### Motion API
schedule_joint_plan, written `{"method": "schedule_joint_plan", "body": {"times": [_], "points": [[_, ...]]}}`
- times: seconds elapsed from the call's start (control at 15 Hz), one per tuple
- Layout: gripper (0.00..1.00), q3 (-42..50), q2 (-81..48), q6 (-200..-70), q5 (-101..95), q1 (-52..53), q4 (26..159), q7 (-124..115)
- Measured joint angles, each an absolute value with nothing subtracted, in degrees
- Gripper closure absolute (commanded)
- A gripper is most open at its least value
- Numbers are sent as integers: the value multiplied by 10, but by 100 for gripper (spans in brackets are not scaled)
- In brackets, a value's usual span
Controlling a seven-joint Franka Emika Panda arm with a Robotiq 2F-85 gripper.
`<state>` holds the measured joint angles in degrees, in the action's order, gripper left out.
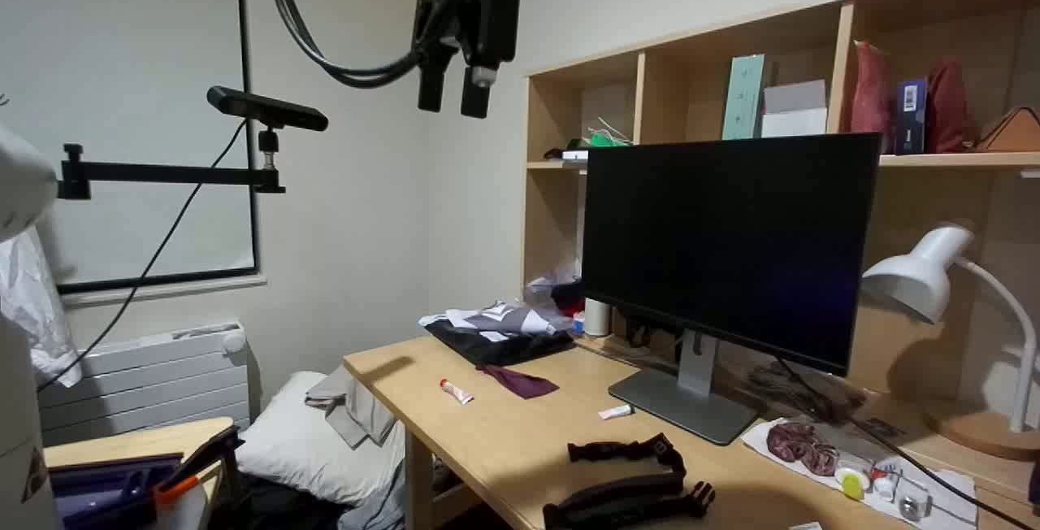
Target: Put the black object on the left side of the table
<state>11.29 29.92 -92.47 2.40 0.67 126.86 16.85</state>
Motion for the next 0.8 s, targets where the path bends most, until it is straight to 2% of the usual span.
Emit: {"method": "schedule_joint_plan", "body": {"times": [0.53,0.8], "points": [[0,103,294,-938,24,7,1273,164],[0,66,233,-1049,23,7,1308,130]]}}
